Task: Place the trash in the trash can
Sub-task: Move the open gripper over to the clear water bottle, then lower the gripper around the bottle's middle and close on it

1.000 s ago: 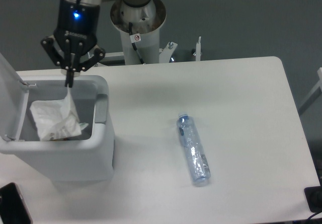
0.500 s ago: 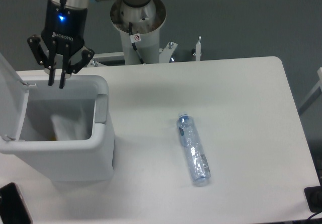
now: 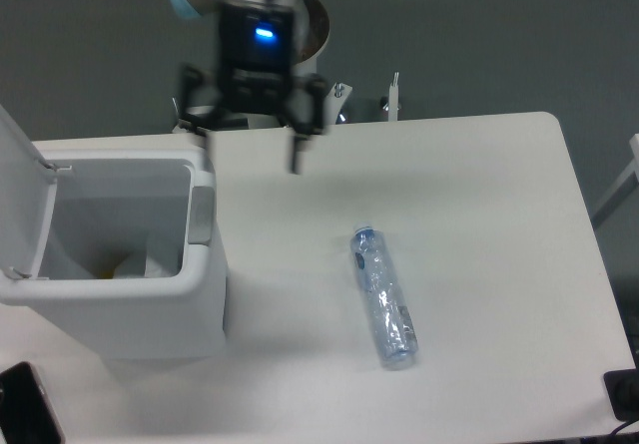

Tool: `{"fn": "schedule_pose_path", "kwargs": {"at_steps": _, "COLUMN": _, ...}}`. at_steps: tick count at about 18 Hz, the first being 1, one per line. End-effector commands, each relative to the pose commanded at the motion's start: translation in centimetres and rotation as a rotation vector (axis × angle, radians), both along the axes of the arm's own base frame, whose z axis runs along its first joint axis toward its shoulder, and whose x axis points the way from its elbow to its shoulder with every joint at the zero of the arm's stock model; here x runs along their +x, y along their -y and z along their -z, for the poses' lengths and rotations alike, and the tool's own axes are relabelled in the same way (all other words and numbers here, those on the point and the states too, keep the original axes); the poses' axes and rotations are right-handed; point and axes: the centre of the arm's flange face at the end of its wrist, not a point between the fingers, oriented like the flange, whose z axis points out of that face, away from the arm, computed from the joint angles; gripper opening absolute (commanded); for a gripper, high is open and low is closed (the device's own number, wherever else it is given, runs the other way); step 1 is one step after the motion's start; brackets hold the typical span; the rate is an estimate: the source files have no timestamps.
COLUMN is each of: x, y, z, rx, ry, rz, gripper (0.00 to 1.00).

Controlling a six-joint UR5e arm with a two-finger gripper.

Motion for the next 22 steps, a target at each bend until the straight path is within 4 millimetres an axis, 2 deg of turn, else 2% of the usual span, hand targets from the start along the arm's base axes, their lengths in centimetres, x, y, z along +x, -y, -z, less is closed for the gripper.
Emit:
{"fn": "schedule_pose_path", "kwargs": {"at_steps": 2, "x": -3.1, "y": -0.3, "z": 1.4, "rx": -0.044, "ry": -0.008, "rz": -0.04, "gripper": 1.0}}
{"fn": "schedule_pose_path", "kwargs": {"at_steps": 4, "x": -5.4, "y": -1.8, "z": 5.9, "rx": -0.099, "ry": 0.039, "rz": -0.025, "gripper": 1.0}}
{"fn": "schedule_pose_path", "kwargs": {"at_steps": 6, "x": -6.6, "y": -2.2, "z": 9.1, "rx": -0.18, "ry": 0.021, "rz": 0.023, "gripper": 1.0}}
{"fn": "schedule_pose_path", "kwargs": {"at_steps": 9, "x": -8.0, "y": -3.4, "z": 15.0, "rx": -0.261, "ry": 0.037, "rz": 0.131, "gripper": 1.0}}
{"fn": "schedule_pose_path", "kwargs": {"at_steps": 13, "x": -9.4, "y": -4.4, "z": 20.2, "rx": -0.303, "ry": 0.088, "rz": 0.161, "gripper": 1.0}}
{"fn": "schedule_pose_path", "kwargs": {"at_steps": 15, "x": -10.2, "y": -4.8, "z": 23.6, "rx": -0.336, "ry": 0.125, "rz": 0.165, "gripper": 1.0}}
{"fn": "schedule_pose_path", "kwargs": {"at_steps": 19, "x": -9.9, "y": -5.9, "z": 27.3, "rx": -0.407, "ry": 0.136, "rz": 0.172, "gripper": 1.0}}
{"fn": "schedule_pose_path", "kwargs": {"at_steps": 22, "x": -10.0, "y": -6.1, "z": 28.0, "rx": -0.403, "ry": 0.133, "rz": 0.174, "gripper": 1.0}}
